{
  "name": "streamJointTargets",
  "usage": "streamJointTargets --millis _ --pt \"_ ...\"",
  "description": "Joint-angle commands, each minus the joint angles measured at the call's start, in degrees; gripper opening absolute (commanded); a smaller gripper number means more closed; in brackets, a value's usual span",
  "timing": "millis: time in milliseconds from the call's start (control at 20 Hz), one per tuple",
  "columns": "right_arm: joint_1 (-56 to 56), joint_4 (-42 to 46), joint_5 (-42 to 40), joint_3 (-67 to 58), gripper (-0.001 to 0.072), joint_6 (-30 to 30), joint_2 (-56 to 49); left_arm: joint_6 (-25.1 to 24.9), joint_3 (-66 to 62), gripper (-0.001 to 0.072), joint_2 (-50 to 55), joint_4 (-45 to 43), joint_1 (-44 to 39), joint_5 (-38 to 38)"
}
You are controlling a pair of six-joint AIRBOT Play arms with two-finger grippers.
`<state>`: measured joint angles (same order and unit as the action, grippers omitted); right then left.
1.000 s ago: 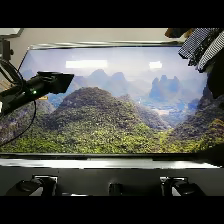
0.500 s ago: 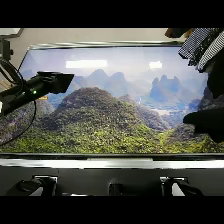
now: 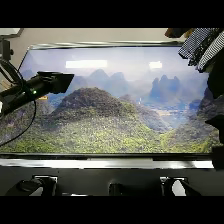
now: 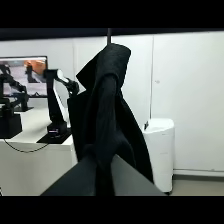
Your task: Fold the clothes and pants, and hang the long-sleeved shirts on hangers.
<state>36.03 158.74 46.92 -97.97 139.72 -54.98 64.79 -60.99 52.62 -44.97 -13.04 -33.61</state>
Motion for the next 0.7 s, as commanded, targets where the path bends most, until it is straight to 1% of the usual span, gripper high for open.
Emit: streamJointTargets --millis 0,250,650 --pt "5.6 -4.8 -3.0 0.0 0.0028 1.2 -0.8 0.0 0.0 0.0673 0.2 0.0 0.0 0.0" --pt "10.6 -11.5 -2.3 0.0 0.0029 1.0 -2.0 0.0 0.0 0.0673 0.9 0.0 0.0 0.0" --pt "10.7 -14.6 1.9 0.0 0.0032 0.4 -2.3 0.0 0.0 0.0674 1.0 0.0 0.0 0.0"
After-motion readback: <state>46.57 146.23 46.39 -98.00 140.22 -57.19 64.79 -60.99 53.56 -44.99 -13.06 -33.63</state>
